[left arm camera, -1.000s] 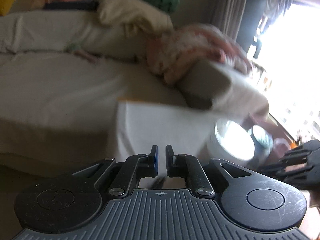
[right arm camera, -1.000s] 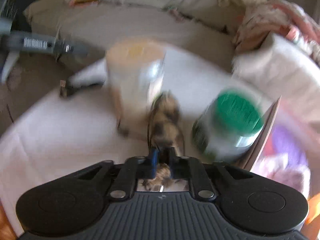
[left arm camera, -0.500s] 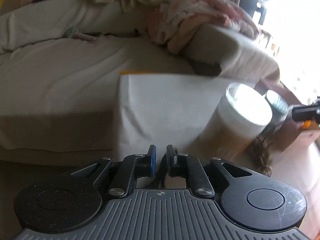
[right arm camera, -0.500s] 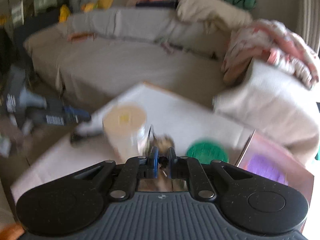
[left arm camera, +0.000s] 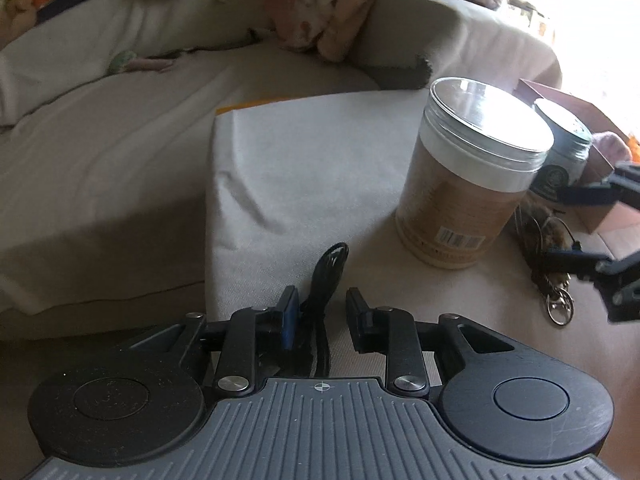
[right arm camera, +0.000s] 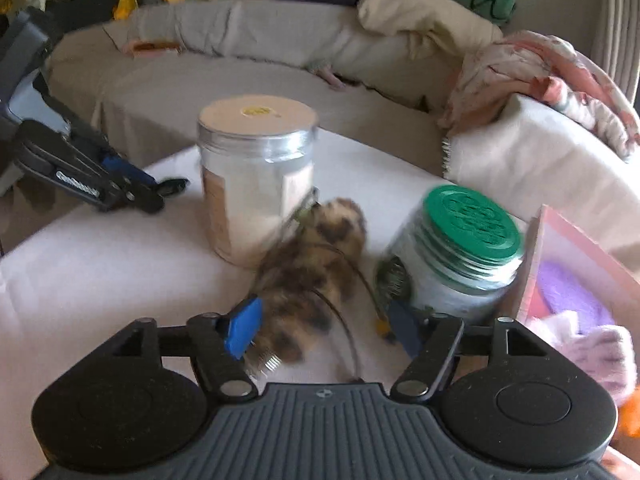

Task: Organize soft objects
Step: 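Carry the keychain and cable into the pink box and open both tools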

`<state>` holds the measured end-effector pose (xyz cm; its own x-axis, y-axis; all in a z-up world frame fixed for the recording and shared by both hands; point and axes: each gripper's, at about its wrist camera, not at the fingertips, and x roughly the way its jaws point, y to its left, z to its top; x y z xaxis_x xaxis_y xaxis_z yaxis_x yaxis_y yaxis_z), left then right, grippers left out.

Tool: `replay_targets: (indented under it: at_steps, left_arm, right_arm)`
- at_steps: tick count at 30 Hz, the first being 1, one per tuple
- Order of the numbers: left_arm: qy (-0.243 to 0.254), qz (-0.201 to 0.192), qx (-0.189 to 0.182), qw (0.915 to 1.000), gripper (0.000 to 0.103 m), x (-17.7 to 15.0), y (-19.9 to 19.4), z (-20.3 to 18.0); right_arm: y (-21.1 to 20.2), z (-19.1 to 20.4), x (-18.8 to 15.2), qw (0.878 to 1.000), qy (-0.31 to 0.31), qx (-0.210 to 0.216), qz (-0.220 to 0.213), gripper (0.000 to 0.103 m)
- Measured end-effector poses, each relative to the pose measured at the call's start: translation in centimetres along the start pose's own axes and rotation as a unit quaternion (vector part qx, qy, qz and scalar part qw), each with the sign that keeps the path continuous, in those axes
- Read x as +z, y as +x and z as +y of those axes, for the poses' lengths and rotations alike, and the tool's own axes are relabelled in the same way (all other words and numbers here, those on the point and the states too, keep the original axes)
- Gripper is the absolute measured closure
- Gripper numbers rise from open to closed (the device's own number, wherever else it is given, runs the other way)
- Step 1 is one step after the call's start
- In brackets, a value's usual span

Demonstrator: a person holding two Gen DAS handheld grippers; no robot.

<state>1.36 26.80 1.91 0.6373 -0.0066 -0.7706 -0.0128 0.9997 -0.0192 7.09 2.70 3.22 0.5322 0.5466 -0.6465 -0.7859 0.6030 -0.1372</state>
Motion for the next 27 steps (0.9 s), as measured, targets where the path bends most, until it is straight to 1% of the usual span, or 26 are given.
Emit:
replay_targets:
  at_steps: [3,5,6,7,8,9,11,12,14,16,17,19,21,24,25,27]
  left_arm:
    - [-0.007,-0.001,0.009,0.9999,0.074,-0.1,-0.2,-0.4]
    - [-0.009,-0.006,0.015,0.9998,0.074,-0.2,-0.3,-0.5]
    - [-0.010,-0.010,0.017,0.9997,0.074,-0.3,-0.3,-0.5]
    - [-0.014,-0.016,0.020,0.9996,0.076,-0.4,-0.4,-0.6]
    - [-0.017,-0.021,0.024,0.9994,0.079,-0.5,-0.4,-0.6]
    - [-0.019,-0.025,0.026,0.9992,0.079,-0.6,-0.4,-0.7]
    - [-0.019,-0.032,0.028,0.9989,0.085,-0.6,-0.4,-0.9]
    - [-0.017,-0.035,0.028,0.9989,0.086,-0.6,-0.4,-1.0]
    - [-0.021,-0.039,0.020,0.9988,0.087,-0.5,-0.3,-0.9]
    - [-0.036,-0.039,0.004,0.9986,0.087,-0.2,-0.1,-0.6]
    - [-0.045,-0.040,-0.005,0.9982,0.087,0.1,-0.1,-0.4]
    - [-0.063,-0.056,-0.019,0.9963,0.087,1.0,-0.8,0.2]
    - [-0.075,-0.085,-0.027,0.9932,0.087,2.4,-2.4,0.9]
    - [-0.072,-0.153,-0.028,0.9852,0.087,5.3,-6.6,1.5]
    - [-0.071,-0.176,-0.031,0.9814,0.087,6.4,-8.1,1.6]
    - [-0.070,-0.213,-0.053,0.9731,0.087,8.7,-10.7,1.2]
  right_arm:
    - [0.6,0.0,-0.3,0.999,0.031,0.034,-0.010,0.032]
    - [1.5,-0.4,-0.4,0.998,0.040,0.042,0.010,0.031]
    - [1.9,-0.6,-0.5,0.997,0.051,0.051,0.013,0.032]
    - [1.7,-0.6,-0.5,0.997,0.053,0.049,0.007,0.036]
    - [1.5,-0.4,-0.4,0.998,0.046,0.043,0.010,0.052]
    - [1.6,-0.6,-0.1,0.998,0.039,0.047,0.010,0.071]
    - [1.2,-0.9,0.2,0.997,0.038,0.063,0.026,0.080]
    - [1.0,-1.1,0.3,0.996,0.039,0.070,0.034,0.083]
    - [0.5,-1.5,0.5,0.995,0.042,0.078,0.047,0.084]
    - [-0.2,-2.0,1.2,0.994,0.048,0.083,0.054,0.085]
    - [-0.6,-2.4,1.7,0.993,0.053,0.088,0.053,0.085]
    - [-1.7,-3.4,3.3,0.993,0.066,0.092,0.045,0.086]
    - [-3.3,-4.6,5.6,0.994,0.071,0.084,0.025,0.086]
    - [-6.7,-6.8,9.3,0.994,0.079,0.076,-0.016,0.086]
    - [-7.8,-7.6,10.4,0.993,0.084,0.075,-0.029,0.086]
    - [-10.5,-9.3,12.8,0.991,0.093,0.069,-0.061,0.086]
